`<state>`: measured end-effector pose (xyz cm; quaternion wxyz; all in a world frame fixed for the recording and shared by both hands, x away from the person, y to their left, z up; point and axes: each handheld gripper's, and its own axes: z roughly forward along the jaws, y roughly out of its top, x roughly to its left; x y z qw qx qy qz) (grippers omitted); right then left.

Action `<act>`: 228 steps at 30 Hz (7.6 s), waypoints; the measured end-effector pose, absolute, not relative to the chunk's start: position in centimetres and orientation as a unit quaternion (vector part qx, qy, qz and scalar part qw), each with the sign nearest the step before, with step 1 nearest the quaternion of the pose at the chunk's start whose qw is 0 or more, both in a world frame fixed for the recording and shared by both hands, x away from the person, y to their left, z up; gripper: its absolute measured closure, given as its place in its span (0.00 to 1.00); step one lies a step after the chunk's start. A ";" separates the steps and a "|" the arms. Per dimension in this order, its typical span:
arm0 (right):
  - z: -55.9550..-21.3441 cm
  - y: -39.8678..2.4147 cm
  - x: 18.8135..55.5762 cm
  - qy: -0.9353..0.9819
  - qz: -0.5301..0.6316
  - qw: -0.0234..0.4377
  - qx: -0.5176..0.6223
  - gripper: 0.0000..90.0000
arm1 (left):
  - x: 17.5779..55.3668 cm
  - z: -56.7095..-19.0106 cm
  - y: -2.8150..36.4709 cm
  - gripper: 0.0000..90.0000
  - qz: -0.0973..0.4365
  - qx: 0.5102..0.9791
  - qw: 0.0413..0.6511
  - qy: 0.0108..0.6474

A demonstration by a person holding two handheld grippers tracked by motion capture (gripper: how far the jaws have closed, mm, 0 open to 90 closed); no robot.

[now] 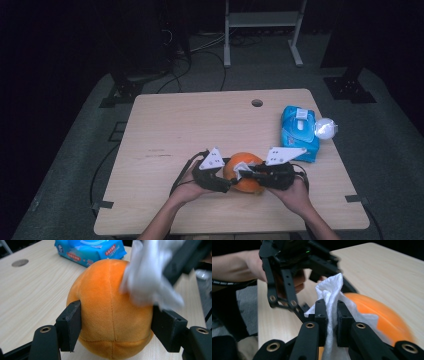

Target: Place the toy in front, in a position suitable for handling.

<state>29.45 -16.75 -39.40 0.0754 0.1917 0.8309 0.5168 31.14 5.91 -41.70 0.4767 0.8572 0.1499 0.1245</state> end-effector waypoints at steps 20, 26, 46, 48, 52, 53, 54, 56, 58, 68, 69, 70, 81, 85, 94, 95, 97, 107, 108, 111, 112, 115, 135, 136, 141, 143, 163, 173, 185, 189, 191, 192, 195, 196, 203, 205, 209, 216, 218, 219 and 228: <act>-39.1 -18.0 29.8 0.821 0.522 0.084 0.217 0.91 | 31.2 -42.2 5.8 0.28 0.112 0.852 0.484 0.165; -39.2 -16.1 29.0 0.836 0.505 0.095 0.191 0.91 | 30.7 -42.3 5.6 0.28 0.134 0.867 0.461 0.132; -39.4 -16.6 29.5 0.834 0.501 0.098 0.209 0.91 | 30.5 -42.9 5.7 0.28 0.126 0.867 0.465 0.127; -39.5 -17.8 30.1 0.828 0.502 0.098 0.228 0.91 | 30.8 -43.1 6.0 0.28 0.118 0.870 0.462 0.127; -39.7 -19.1 30.7 0.824 0.499 0.098 0.249 0.91 | 31.2 -43.4 6.4 0.26 0.108 0.871 0.462 0.131; -39.7 -19.3 30.8 0.823 0.499 0.097 0.252 0.91 | 31.3 -43.5 6.5 0.24 0.099 0.870 0.463 0.136; -39.8 -19.5 31.0 0.822 0.500 0.093 0.255 0.91 | 31.3 -43.5 6.5 0.21 0.099 0.870 0.463 0.136; -39.9 -19.4 30.9 0.820 0.502 0.091 0.257 0.91 | 31.5 -43.4 6.3 0.13 0.091 0.866 0.469 0.148; -39.8 -19.3 30.8 0.820 0.504 0.092 0.255 0.91 | 31.4 -43.4 6.1 0.12 0.090 0.863 0.474 0.150; -39.8 -17.4 30.1 0.837 0.494 0.087 0.217 0.91 | 31.0 -43.4 6.1 0.25 0.111 0.870 0.464 0.124; -39.9 -17.7 30.3 0.836 0.493 0.090 0.222 0.90 | 31.1 -43.5 6.3 0.25 0.109 0.871 0.463 0.126; -39.9 -17.7 30.3 0.836 0.493 0.090 0.222 0.90 | 31.2 -43.6 6.5 0.25 0.105 0.870 0.464 0.129; -40.3 -20.1 31.1 0.828 0.491 0.084 0.257 0.90 | 31.8 -43.9 6.9 0.11 0.100 0.867 0.467 0.142; -40.2 -19.0 30.6 0.828 0.501 0.083 0.239 0.90 | 31.2 -43.1 6.2 0.10 0.121 0.853 0.493 0.120; -40.6 -19.6 31.0 0.837 0.480 0.089 0.245 0.90 | 32.2 -43.9 7.7 0.22 0.092 0.859 0.477 0.159; -40.7 -20.0 31.2 0.836 0.480 0.087 0.251 0.90 | 32.3 -44.0 7.8 0.22 0.089 0.858 0.479 0.163; -40.9 -20.4 31.4 0.833 0.483 0.078 0.258 0.90 | 32.2 -43.8 7.6 0.21 0.093 0.859 0.478 0.157; -40.4 -18.5 30.4 0.835 0.498 0.075 0.220 0.90 | 31.7 -43.5 7.0 0.21 0.108 0.864 0.474 0.134; -40.3 -18.3 30.3 0.838 0.494 0.078 0.218 0.90 | 31.7 -43.5 7.0 0.23 0.108 0.864 0.474 0.134; -40.4 -18.5 30.5 0.839 0.490 0.079 0.221 0.90 | 32.1 -43.7 7.6 0.25 0.095 0.863 0.473 0.148; -40.6 -18.9 30.7 0.841 0.485 0.081 0.228 0.90 | 32.3 -43.7 7.9 0.26 0.091 0.862 0.474 0.153; -41.1 -19.9 31.2 0.836 0.484 0.076 0.246 0.90 | 32.7 -44.0 8.4 0.26 0.082 0.857 0.482 0.164; -41.1 -20.3 31.3 0.834 0.488 0.075 0.247 0.90 | 32.9 -43.6 8.7 0.27 0.086 0.854 0.485 0.167; -41.1 -20.3 31.3 0.834 0.487 0.078 0.247 0.90 | 32.7 -43.5 8.4 0.24 0.094 0.853 0.488 0.162; -40.9 -19.5 30.9 0.835 0.493 0.082 0.232 0.90 | 32.1 -43.2 7.7 0.20 0.116 0.855 0.489 0.129; -40.8 -19.4 30.8 0.837 0.489 0.086 0.230 0.90 | 32.4 -43.3 8.1 0.28 0.107 0.855 0.486 0.145; -41.7 -20.5 31.5 0.834 0.482 0.080 0.255 0.90 | 33.5 -43.3 9.5 0.34 0.094 0.839 0.496 0.202; -41.5 -20.6 31.7 0.826 0.494 0.076 0.260 0.90 | 33.2 -43.5 9.3 0.33 0.080 0.843 0.496 0.193; -42.2 -21.0 32.4 0.816 0.506 0.047 0.275 0.90 | 33.1 -42.7 9.0 0.17 0.084 0.839 0.502 0.191; -41.4 -20.4 31.6 0.819 0.517 0.042 0.247 0.90 | 32.8 -43.2 8.7 0.23 0.070 0.844 0.502 0.175; -41.3 -20.3 31.7 0.816 0.521 0.042 0.247 0.90 | 32.6 -43.2 8.5 0.27 0.071 0.848 0.499 0.164; -41.3 -20.3 31.8 0.814 0.521 0.043 0.253 0.90 | 32.2 -43.2 8.3 0.29 0.075 0.856 0.491 0.141; -41.6 -20.4 32.3 0.810 0.519 0.049 0.270 0.90 | 32.0 -43.3 8.1 0.29 0.073 0.861 0.489 0.124; -41.6 -20.4 32.3 0.810 0.519 0.049 0.270 0.90 | 31.9 -43.3 8.0 0.29 0.073 0.861 0.488 0.123; -42.3 -21.4 32.6 0.815 0.503 0.040 0.286 0.90 | 32.8 -43.5 8.6 0.27 0.081 0.848 0.490 0.184; -42.0 -21.2 32.2 0.815 0.510 0.036 0.273 0.90 | 32.8 -43.5 8.5 0.27 0.082 0.849 0.489 0.183; -41.2 -20.3 31.7 0.815 0.521 0.034 0.251 0.90 | 32.3 -43.6 8.1 0.28 0.076 0.856 0.487 0.153; -42.1 -21.0 32.7 0.816 0.502 0.037 0.282 0.90 | 32.6 -43.3 8.6 0.28 0.079 0.857 0.483 0.161; -42.4 -21.4 32.8 0.815 0.499 0.026 0.293 0.90 | 32.8 -43.3 8.8 0.28 0.078 0.853 0.485 0.175; -42.6 -21.6 32.8 0.816 0.496 0.021 0.298 0.90 | 32.9 -43.4 8.9 0.28 0.076 0.851 0.486 0.183; -41.1 -20.5 31.9 0.810 0.526 0.013 0.260 0.90 | 32.0 -43.4 7.2 0.28 0.083 0.854 0.487 0.162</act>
